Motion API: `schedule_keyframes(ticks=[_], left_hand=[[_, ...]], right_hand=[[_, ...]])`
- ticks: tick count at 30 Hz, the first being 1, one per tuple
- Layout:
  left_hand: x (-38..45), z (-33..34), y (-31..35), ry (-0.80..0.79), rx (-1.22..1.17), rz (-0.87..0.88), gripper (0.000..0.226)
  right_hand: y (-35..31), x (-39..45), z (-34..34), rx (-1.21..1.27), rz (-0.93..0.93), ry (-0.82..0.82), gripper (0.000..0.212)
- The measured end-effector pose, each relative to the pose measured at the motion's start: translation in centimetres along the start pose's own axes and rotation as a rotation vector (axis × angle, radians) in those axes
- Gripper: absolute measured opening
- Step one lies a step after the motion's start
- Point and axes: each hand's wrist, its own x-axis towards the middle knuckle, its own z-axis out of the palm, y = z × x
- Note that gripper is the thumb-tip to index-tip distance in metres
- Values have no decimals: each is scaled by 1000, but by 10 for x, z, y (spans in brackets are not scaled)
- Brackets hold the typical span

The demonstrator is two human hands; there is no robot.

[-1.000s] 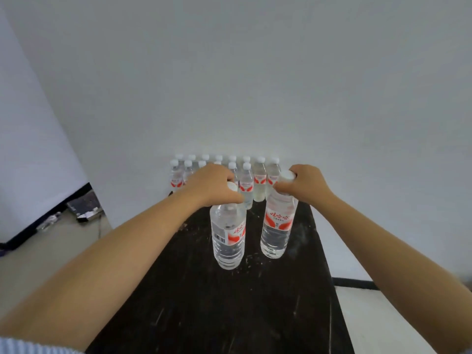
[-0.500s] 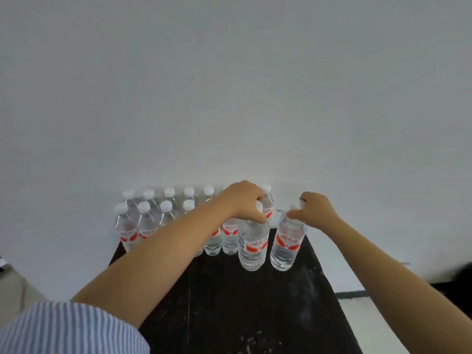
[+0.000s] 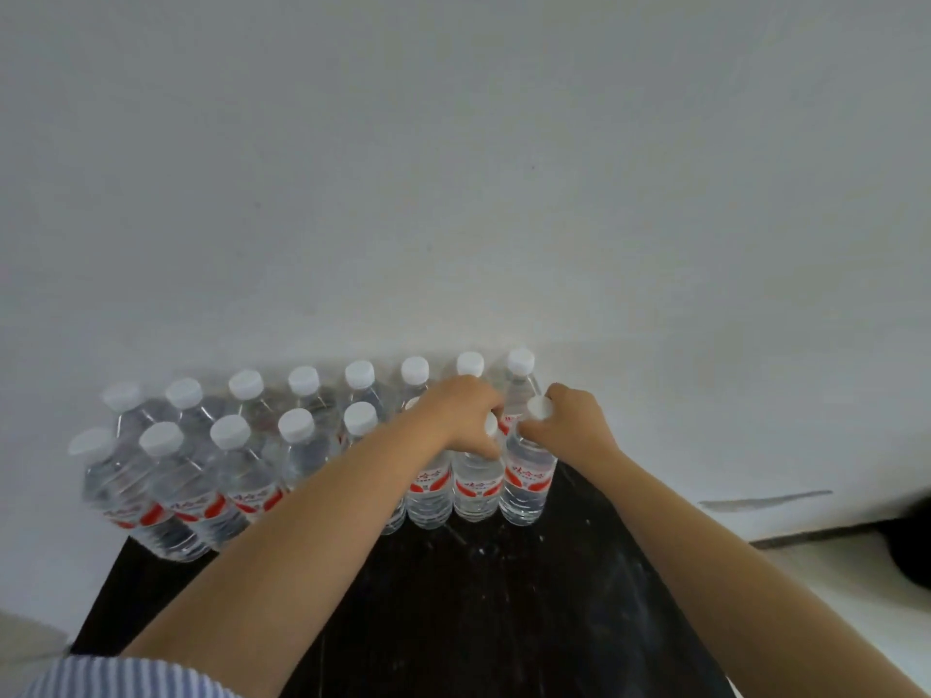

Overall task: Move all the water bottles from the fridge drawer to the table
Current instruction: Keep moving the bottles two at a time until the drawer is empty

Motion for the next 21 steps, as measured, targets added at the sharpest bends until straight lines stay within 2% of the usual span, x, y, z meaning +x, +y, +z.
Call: schedule_keyframes(ticks=[7,14,19,21], left_hand=[[23,3,-8,4,-8,-60,32],[20,8,2,9,20,-122,25],[6,5,18,6,107,-179,40],[-4,3,24,35,155,-180,43]], right_hand=[[9,17,1,68,-129,-31,36],[11,17,-16,-33,-321,-213,51],[3,10,-24,-111,-278,-264,56],[4,0,-26,-126,-245,-271,64]])
